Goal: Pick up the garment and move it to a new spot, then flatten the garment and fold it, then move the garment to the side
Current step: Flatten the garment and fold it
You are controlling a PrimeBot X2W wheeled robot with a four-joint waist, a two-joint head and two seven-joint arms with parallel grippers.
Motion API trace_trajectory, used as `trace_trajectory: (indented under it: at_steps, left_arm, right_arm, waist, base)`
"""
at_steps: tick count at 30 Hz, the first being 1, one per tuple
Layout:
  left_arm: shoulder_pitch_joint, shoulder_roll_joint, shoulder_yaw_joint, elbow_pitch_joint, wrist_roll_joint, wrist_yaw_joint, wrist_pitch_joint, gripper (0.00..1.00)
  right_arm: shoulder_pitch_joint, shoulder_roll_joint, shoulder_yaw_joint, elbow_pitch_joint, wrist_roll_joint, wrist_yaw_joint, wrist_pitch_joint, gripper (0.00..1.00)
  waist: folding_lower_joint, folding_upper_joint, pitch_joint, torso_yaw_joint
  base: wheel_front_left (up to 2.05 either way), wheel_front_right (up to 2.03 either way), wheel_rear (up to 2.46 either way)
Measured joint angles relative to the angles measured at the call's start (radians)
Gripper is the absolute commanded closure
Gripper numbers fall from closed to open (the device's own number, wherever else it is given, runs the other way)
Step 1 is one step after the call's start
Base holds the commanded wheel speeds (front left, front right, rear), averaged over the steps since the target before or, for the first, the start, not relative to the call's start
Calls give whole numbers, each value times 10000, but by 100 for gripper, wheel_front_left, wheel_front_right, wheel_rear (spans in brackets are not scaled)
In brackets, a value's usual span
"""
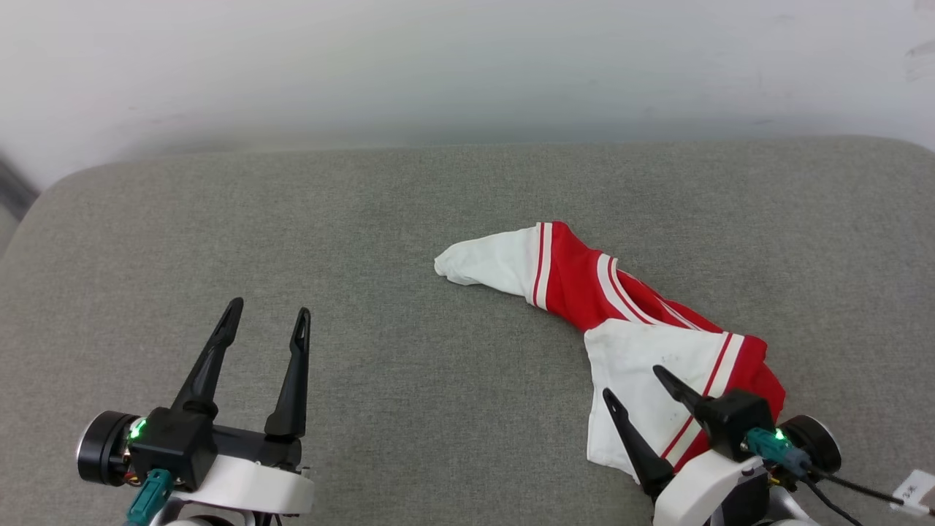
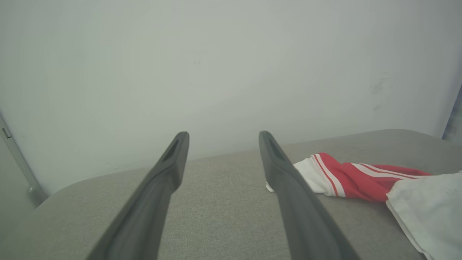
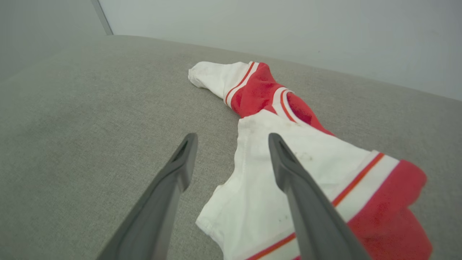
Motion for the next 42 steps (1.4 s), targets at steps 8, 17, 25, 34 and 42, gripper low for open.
trace_trajectory:
  at_steps: [8, 17, 25, 34, 42]
  left_arm:
    - [-111, -353, 199, 148, 339, -393, 0, 0]
    - [-530, -744, 176, 349, 606, -798, 0, 0]
    - [-705, -965, 217, 468, 771, -940, 0, 0]
    - [-840, -1097, 328, 541, 855, -1026, 0, 0]
    - [-762, -1101, 554, 671, 938, -1062, 0, 0]
  right_arm:
    - [-202, -1455, 1264, -1281, 1985, -8, 5292, 0]
    - [-881, -1814, 1486, -627, 2080, -8, 7726, 0]
    - [-1181, -1774, 1390, 140, 1657, -4, 7488, 0]
    - [-1360, -1708, 1388, 671, 1501, 4, 7256, 100]
    - [-1270, -1674, 1266, 431, 1626, 4, 6215, 100]
  waist:
    - [0, 0, 410, 205]
    - [0, 0, 955, 921]
    - [0, 0, 1396, 1561]
    - [-3, 0, 1683, 1753]
    - [3, 0, 1277, 1168]
  base:
    - [0, 0, 0]
    - [0, 0, 0]
    - [0, 0, 0]
    - [0, 0, 0]
    - [0, 0, 0]
